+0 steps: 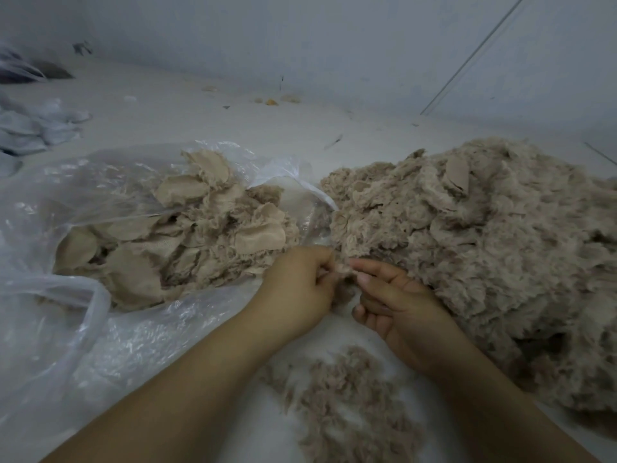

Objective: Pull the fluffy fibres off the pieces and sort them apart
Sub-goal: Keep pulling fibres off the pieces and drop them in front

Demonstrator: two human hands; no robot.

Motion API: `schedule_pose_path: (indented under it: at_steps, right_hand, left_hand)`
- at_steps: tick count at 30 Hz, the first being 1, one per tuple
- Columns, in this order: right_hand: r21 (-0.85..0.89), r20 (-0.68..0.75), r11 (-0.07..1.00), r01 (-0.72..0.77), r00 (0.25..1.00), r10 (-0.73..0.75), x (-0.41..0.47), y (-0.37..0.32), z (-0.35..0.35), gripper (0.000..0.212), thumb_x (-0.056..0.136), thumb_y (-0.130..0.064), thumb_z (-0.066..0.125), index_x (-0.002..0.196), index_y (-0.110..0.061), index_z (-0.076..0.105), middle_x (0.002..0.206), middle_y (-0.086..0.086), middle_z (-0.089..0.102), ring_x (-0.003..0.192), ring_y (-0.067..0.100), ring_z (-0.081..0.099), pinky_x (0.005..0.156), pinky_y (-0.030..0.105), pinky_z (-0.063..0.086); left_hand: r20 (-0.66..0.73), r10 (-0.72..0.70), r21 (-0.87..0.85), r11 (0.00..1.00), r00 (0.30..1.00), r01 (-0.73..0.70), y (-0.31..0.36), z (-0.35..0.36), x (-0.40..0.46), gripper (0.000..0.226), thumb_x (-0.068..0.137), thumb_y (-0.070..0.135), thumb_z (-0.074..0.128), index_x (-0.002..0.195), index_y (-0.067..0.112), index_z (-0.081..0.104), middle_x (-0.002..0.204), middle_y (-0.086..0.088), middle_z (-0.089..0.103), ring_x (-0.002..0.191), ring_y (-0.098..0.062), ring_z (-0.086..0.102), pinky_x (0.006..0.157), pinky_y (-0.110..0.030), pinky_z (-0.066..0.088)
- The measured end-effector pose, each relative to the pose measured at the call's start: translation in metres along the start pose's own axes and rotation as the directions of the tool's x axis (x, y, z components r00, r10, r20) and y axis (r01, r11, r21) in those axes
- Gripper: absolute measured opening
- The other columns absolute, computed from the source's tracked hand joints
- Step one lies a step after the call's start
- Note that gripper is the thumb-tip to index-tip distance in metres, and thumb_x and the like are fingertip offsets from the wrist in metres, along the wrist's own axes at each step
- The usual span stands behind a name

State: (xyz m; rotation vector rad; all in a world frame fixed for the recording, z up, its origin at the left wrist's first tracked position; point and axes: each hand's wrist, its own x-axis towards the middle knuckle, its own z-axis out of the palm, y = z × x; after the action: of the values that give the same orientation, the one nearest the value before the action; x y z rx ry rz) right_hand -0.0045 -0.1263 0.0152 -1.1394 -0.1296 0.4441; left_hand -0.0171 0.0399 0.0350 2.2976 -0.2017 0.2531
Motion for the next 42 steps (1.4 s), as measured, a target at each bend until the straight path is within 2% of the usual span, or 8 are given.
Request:
schedule_pose_path:
  at_steps: [3, 10, 16, 21, 25, 30, 36, 42]
  right_hand:
    - [0.014, -0.034, 1.000, -0.010, 0.999, 0.011, 0.001, 0.000, 0.001, 0.042, 0.071, -0.014, 0.068, 0.113, -0.010, 0.062, 0.074, -0.003, 0.071, 0.057, 0.004, 0.063, 0.056, 0.020, 0.052]
    - [0.005, -0.056, 0.999, -0.048, 0.997, 0.048, 0.001, -0.001, 0.002, 0.035, 0.073, -0.017, 0.068, 0.104, -0.001, 0.062, 0.087, 0.006, 0.071, 0.069, 0.007, 0.067, 0.059, 0.020, 0.052]
    - [0.010, -0.052, 0.998, -0.056, 0.997, 0.057, 0.000, -0.001, 0.002, 0.039, 0.075, -0.017, 0.068, 0.109, 0.000, 0.062, 0.095, 0.012, 0.073, 0.075, 0.013, 0.069, 0.062, 0.021, 0.054]
    - [0.021, -0.027, 0.998, -0.061, 0.998, 0.062, -0.002, -0.001, 0.005, 0.031, 0.081, -0.019, 0.061, 0.102, 0.003, 0.065, 0.073, 0.009, 0.072, 0.060, 0.010, 0.067, 0.059, 0.023, 0.056]
    - [-0.045, -0.054, 0.997, -0.055, 0.997, 0.053, -0.001, 0.001, 0.004, 0.032, 0.077, -0.020, 0.066, 0.099, 0.002, 0.070, 0.088, 0.020, 0.067, 0.072, 0.021, 0.060, 0.065, 0.026, 0.054]
    - [-0.078, 0.008, 0.997, -0.023, 1.000, 0.024, -0.003, 0.001, 0.004, 0.018, 0.080, -0.018, 0.066, 0.094, -0.015, 0.076, 0.093, 0.014, 0.068, 0.082, 0.023, 0.060, 0.078, 0.034, 0.048]
    - [-0.155, -0.002, 0.988, -0.009, 1.000, 0.009, -0.003, 0.000, 0.003, 0.014, 0.078, -0.024, 0.066, 0.074, -0.011, 0.070, 0.079, 0.018, 0.057, 0.071, 0.023, 0.051, 0.065, 0.027, 0.049]
    - [0.069, -0.009, 0.997, -0.020, 1.000, 0.021, -0.002, 0.001, 0.002, 0.019, 0.081, -0.020, 0.061, 0.087, -0.003, 0.067, 0.076, 0.011, 0.073, 0.064, 0.014, 0.070, 0.058, 0.025, 0.056]
  left_hand:
    - [0.008, -0.018, -0.181, 0.983, 1.000, 0.019, 0.005, 0.001, -0.002, 0.017, 0.093, 0.008, 0.060, 0.076, 0.009, 0.061, 0.051, 0.008, 0.047, 0.042, -0.001, 0.042, 0.045, -0.014, 0.034]
    - [-0.008, 0.033, -0.291, 0.956, 0.999, -0.034, 0.011, 0.001, -0.005, 0.019, 0.092, 0.007, 0.063, 0.080, 0.020, 0.071, 0.069, 0.008, 0.065, 0.058, 0.004, 0.055, 0.056, -0.008, 0.041]
    - [-0.022, -0.066, -0.471, 0.881, 0.998, 0.048, 0.012, 0.002, -0.005, 0.020, 0.094, 0.000, 0.057, 0.090, 0.011, 0.073, 0.079, -0.005, 0.072, 0.069, -0.014, 0.066, 0.061, -0.024, 0.053]
    - [-0.029, -0.134, -0.658, 0.749, 0.991, 0.082, 0.015, 0.000, -0.004, 0.033, 0.090, -0.015, 0.047, 0.085, 0.010, 0.069, 0.081, -0.010, 0.072, 0.072, -0.021, 0.068, 0.065, -0.030, 0.058]
    - [-0.021, -0.130, -0.681, 0.727, 0.991, 0.081, 0.015, -0.001, -0.005, 0.029, 0.092, -0.009, 0.051, 0.089, 0.011, 0.072, 0.094, -0.021, 0.069, 0.080, -0.038, 0.061, 0.077, -0.047, 0.055]
    - [0.006, -0.092, -0.683, 0.727, 0.996, 0.071, 0.014, -0.002, -0.008, 0.045, 0.083, -0.014, 0.060, 0.077, 0.027, 0.079, 0.086, 0.009, 0.067, 0.077, -0.004, 0.060, 0.069, -0.016, 0.049]
    - [-0.018, -0.128, -0.699, 0.710, 0.992, 0.079, 0.014, 0.000, -0.008, 0.038, 0.085, -0.014, 0.058, 0.086, 0.019, 0.078, 0.056, 0.012, 0.064, 0.051, 0.002, 0.056, 0.053, -0.010, 0.044]
    - [-0.035, -0.198, -0.775, 0.624, 0.980, 0.099, 0.010, 0.003, -0.002, 0.030, 0.088, -0.007, 0.058, 0.076, 0.014, 0.075, 0.069, -0.007, 0.069, 0.061, -0.014, 0.062, 0.055, -0.022, 0.050]
